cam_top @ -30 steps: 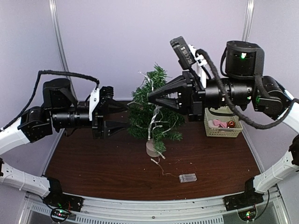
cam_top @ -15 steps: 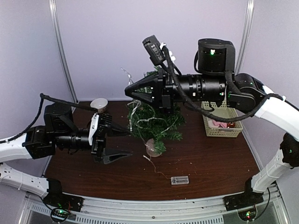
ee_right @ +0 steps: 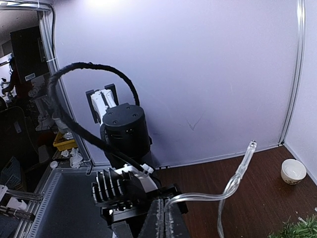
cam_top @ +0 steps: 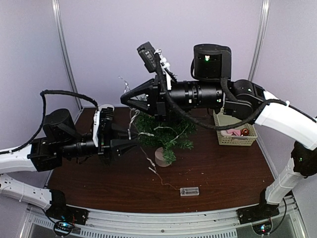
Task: Decorate the small christmas tree
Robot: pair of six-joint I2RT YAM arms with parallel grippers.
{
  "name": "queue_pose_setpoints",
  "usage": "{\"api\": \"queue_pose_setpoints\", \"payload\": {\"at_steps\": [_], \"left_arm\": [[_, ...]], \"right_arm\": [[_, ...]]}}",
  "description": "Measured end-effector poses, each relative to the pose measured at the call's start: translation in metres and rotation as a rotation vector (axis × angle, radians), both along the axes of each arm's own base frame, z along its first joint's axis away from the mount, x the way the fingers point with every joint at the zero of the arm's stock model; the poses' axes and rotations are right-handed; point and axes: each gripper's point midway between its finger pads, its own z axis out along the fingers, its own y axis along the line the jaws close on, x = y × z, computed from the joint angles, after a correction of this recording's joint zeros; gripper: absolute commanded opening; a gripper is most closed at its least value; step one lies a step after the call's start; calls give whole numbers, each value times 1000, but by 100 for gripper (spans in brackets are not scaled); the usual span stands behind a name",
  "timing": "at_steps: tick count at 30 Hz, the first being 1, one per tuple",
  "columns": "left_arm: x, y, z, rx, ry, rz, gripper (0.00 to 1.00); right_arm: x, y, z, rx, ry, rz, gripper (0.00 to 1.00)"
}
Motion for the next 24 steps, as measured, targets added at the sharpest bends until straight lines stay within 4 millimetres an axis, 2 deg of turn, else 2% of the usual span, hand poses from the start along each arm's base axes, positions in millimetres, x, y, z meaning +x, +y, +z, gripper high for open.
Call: {"api": "queue_pose_setpoints", "payload": {"at_steps": [2, 3, 12, 16, 19, 21, 24], "left_arm": [[0, 0, 2, -11, 14, 2, 3], [0, 1, 2, -15, 19, 3, 0], [-4, 27, 3, -76, 60, 42, 0], [-4, 44, 7, -121, 78, 79, 0], [1, 55, 7, -147, 98, 125, 0], [6, 60, 9, -161, 106, 165, 0], [17, 60, 7, -160, 122, 220, 0]], "right_arm": [[2, 2, -1, 1, 3, -2, 0], [3, 3, -2, 1, 4, -2, 0], [14, 12, -8, 9, 28, -3, 0], [17, 16, -11, 12, 38, -4, 18], [19, 17, -12, 13, 51, -7, 35], [20, 17, -12, 14, 56, -10, 47], [21, 17, -13, 11, 54, -15, 59]]}}
